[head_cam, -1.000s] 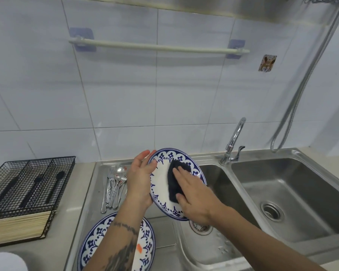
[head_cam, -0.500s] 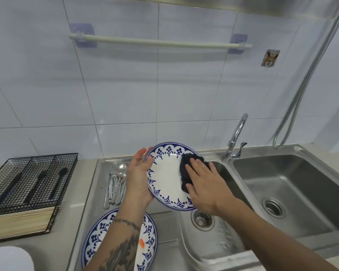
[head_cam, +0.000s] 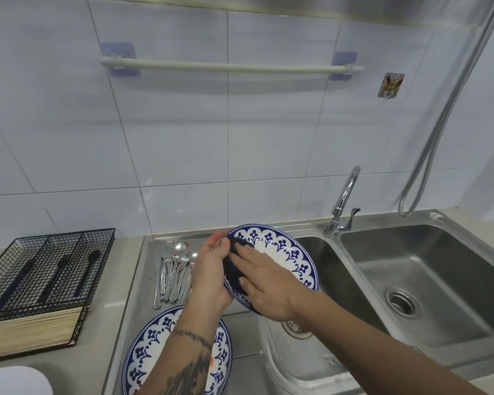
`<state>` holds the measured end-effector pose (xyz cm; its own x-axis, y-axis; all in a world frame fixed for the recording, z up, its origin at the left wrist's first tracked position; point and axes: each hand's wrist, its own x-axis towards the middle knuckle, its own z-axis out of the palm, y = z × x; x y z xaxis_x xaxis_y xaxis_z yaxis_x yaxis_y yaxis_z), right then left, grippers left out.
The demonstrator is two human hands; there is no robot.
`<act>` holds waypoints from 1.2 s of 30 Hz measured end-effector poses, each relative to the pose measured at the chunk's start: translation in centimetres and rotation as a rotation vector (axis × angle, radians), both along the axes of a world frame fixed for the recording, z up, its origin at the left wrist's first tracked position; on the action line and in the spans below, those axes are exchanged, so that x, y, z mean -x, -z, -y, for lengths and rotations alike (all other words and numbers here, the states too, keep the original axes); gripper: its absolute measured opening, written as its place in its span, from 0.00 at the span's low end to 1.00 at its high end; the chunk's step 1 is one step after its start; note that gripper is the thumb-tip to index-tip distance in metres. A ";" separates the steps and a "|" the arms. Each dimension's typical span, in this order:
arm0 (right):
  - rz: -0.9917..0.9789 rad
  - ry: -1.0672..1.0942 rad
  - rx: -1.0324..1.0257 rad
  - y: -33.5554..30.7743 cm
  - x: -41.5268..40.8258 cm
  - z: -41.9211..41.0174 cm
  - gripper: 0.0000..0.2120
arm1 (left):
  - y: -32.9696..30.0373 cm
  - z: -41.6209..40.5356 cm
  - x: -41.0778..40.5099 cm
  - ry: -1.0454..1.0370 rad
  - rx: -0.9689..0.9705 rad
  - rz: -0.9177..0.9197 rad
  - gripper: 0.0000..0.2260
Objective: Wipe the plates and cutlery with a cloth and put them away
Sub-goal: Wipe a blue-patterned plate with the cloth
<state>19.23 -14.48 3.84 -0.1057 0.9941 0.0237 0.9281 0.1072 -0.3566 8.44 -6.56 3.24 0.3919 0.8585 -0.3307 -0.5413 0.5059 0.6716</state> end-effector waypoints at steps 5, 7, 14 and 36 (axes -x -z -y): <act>0.276 0.179 -0.029 -0.2 -2.2 -1.0 0.28 | -0.8 0.0 0.2 -0.008 -0.028 0.008 0.12; 0.344 0.229 -0.020 -0.2 -3.0 -0.6 0.28 | -0.8 -0.5 0.6 -0.033 -0.051 0.017 0.12; 0.228 0.079 -0.051 -0.1 -1.5 -0.1 0.29 | -1.2 -0.2 0.1 0.034 -0.034 0.048 0.15; -0.012 0.202 -0.232 2.7 1.3 6.1 0.28 | -0.3 -1.5 1.0 -0.177 -0.087 -0.004 0.14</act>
<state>17.90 -20.62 1.13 0.0953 0.9630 0.2522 0.9348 0.0006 -0.3553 7.48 -5.08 3.58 0.2307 0.9394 -0.2534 -0.6141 0.3426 0.7110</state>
